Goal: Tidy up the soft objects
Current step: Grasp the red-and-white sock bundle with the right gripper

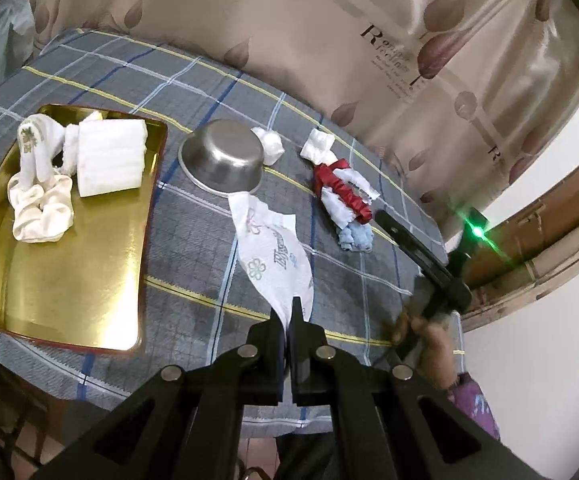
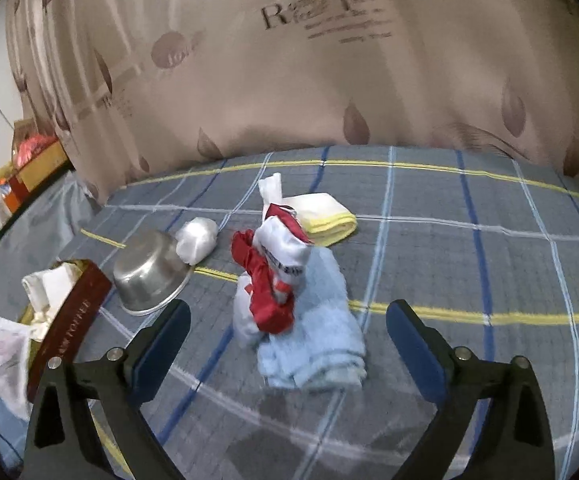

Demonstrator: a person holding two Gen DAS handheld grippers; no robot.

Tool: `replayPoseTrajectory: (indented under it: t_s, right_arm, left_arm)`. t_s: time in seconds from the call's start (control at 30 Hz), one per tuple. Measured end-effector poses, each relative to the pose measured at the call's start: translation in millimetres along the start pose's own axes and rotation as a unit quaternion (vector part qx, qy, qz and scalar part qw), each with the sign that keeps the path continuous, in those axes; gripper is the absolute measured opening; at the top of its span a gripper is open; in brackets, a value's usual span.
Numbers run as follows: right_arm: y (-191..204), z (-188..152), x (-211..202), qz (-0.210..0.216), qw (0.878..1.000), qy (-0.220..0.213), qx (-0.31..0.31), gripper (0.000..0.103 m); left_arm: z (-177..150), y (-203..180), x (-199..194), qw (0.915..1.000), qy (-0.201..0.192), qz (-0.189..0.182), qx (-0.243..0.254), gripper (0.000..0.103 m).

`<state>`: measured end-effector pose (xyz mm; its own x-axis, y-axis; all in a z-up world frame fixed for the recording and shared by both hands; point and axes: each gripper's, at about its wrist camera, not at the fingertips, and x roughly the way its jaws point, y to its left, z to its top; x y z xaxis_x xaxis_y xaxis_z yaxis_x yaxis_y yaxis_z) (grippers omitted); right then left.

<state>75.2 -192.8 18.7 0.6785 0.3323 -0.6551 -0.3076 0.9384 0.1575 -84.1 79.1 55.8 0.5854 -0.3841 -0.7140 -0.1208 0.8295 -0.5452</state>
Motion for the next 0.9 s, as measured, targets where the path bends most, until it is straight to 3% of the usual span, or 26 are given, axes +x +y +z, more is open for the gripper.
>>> replayPoseTrajectory:
  t_s: [0.07, 0.23, 0.27, 0.3, 0.37, 0.47, 0.6, 0.73, 0.9]
  right_arm:
    - [1, 5, 11, 0.0, 1.0, 0.013, 0.002, 0.084]
    - [7, 18, 30, 0.008, 1.0, 0.025, 0.006, 0.077]
    - [9, 20, 32, 0.009, 1.0, 0.026, 0.002, 0.063]
    - [14, 22, 36, 0.005, 0.999, 0.034, -0.006, 0.035]
    - [20, 22, 47, 0.002, 0.998, 0.061, -0.013, 0.008]
    - [31, 20, 43, 0.012, 0.998, 0.055, -0.024, 0.007]
    - [47, 15, 10, 0.06, 0.998, 0.027, -0.006, 0.007]
    - [70, -6, -32, 0.104, 0.995, 0.001, 0.012, 0.007]
    - [91, -42, -69, 0.15, 0.988, 0.002, 0.047, 0.007]
  left_arm:
    - [-1, -2, -4, 1.0, -0.001, -0.003, 0.004, 0.001]
    - [-2, -3, -7, 1.0, 0.001, -0.007, 0.007, 0.001]
    - [-2, -3, -7, 1.0, 0.001, -0.007, 0.007, 0.001]
    - [-2, -2, -7, 0.9999, 0.001, -0.007, 0.008, 0.001]
    - [-2, -1, -8, 0.9999, 0.0, -0.001, 0.01, 0.001]
    - [-2, 2, -9, 1.0, 0.002, 0.0, 0.007, 0.001]
    - [-4, 8, -15, 1.0, -0.004, 0.004, 0.003, 0.001]
    - [-5, 15, -27, 0.9998, -0.015, 0.01, -0.003, 0.001]
    - [-8, 28, -50, 0.9988, -0.037, 0.033, -0.005, 0.001]
